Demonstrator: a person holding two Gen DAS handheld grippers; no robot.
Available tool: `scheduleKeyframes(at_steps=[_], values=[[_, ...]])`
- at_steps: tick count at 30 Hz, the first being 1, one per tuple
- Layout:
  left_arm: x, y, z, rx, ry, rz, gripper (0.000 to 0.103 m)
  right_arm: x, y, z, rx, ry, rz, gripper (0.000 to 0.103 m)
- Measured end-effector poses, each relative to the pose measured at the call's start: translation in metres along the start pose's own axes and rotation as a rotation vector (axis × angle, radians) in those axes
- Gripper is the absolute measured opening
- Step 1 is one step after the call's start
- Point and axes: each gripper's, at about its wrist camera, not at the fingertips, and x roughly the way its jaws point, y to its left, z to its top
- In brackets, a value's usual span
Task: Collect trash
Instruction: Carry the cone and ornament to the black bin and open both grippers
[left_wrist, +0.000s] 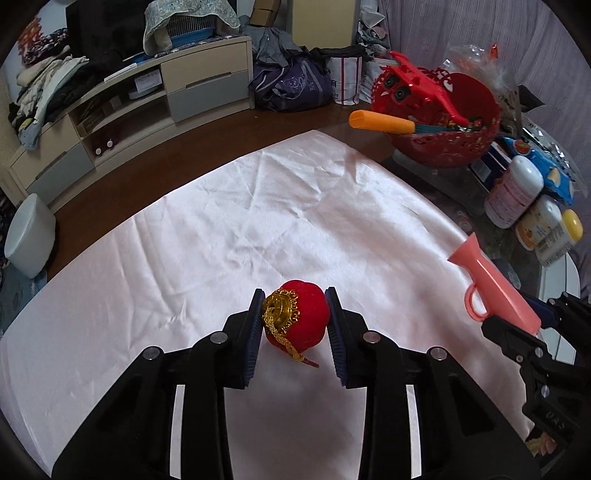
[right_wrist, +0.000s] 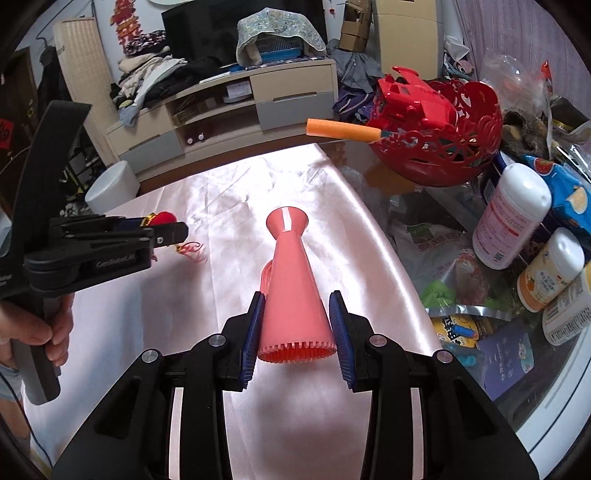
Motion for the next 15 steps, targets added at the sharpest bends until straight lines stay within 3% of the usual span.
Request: scheduleKeyframes(at_steps=[8, 15], values=[[-0.119, -0.028, -0.064, 0.033, -0.074, -0.027, 0.031, -0.081, 0.017, -0.044, -0.013, 0.001, 0.003, 0.037], [-0.197, -0.051, -0.126, 0.054, -0.111, -0.031, 0.031, -0.146, 0.034, -0.1, -0.035, 0.008, 0.0, 0.037]])
